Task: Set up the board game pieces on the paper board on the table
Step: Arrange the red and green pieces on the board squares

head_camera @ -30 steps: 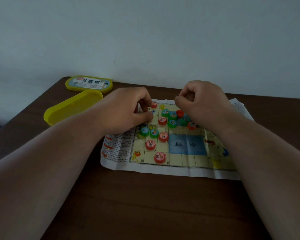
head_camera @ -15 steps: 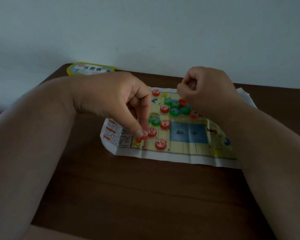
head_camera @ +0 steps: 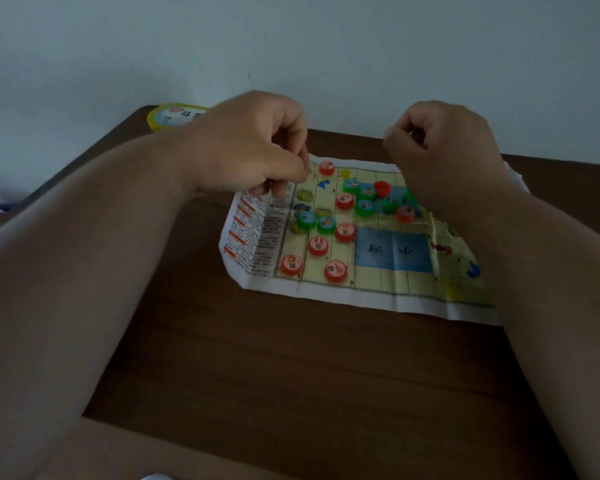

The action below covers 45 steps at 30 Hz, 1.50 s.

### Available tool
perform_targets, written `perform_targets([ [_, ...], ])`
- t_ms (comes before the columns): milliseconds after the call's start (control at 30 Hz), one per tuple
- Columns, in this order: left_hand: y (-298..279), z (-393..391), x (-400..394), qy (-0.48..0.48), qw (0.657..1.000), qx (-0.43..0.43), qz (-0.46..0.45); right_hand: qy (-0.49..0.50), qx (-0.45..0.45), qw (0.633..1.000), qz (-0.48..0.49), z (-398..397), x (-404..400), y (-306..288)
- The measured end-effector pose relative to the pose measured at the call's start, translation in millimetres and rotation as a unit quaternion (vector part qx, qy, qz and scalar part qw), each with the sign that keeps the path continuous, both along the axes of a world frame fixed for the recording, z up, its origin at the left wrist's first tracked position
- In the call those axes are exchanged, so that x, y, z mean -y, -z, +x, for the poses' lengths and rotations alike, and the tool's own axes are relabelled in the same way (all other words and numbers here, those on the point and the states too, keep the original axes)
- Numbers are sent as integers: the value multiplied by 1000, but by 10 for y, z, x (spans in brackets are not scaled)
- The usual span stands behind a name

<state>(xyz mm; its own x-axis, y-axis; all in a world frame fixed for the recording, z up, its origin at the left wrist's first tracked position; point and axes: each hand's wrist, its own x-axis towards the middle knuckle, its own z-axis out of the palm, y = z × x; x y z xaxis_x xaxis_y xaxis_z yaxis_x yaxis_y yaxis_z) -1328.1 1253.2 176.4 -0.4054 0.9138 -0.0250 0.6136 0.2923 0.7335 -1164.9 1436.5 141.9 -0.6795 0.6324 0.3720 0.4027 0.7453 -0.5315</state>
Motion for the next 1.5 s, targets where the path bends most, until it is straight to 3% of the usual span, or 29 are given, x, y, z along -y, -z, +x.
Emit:
perform_targets([
  [233,226,-38,-151,-87,992,-92,4,-17,26,996,-88,45,-184,-12],
  [567,401,-111,-229,-105,975,-187,53,-115,185,974,-67,164,-203,-79],
  [733,459,-163,-289,-72,971,-225,30,-108,163,979,-57,171,-202,-83],
  [1100,459,-132,-314,-26,962,-272,-4,-40,-12,992,-121,139,-225,-69],
  [1333,457,-124,-310,22,958,-285,-1,-72,-26,987,-144,136,-186,-87],
  [1500,445,-123,-324,-9,955,-298,3,-50,-23,985,-165,111,-173,-73],
])
